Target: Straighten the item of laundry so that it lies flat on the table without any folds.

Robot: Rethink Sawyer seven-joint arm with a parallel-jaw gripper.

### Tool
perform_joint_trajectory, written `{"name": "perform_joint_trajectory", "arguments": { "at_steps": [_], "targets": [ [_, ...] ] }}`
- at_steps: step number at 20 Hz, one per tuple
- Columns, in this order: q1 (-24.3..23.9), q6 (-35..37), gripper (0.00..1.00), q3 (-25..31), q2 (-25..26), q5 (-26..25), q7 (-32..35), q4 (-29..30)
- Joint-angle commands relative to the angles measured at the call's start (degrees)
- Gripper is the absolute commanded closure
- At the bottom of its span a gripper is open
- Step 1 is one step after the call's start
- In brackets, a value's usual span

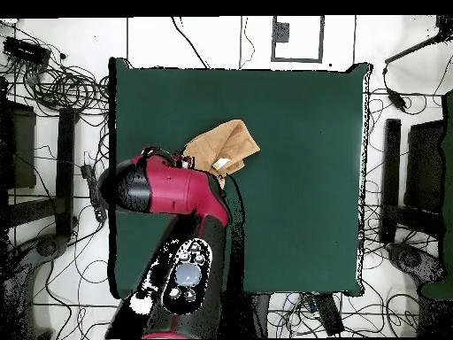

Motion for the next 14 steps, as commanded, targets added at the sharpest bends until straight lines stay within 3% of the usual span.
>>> {"name": "perform_joint_trajectory", "arguments": {
  "at_steps": [1, 9, 14],
  "targets": [
    [-3.19, 12.37, 0.00, 9.72, 1.31, -8.80, -10.51, -0.09],
    [-2.98, 22.99, 0.00, 10.12, 2.51, -18.41, -11.84, -6.24],
    [-2.68, 24.33, 0.00, 10.60, 2.71, -23.38, -10.46, -7.61]
  ]
}}
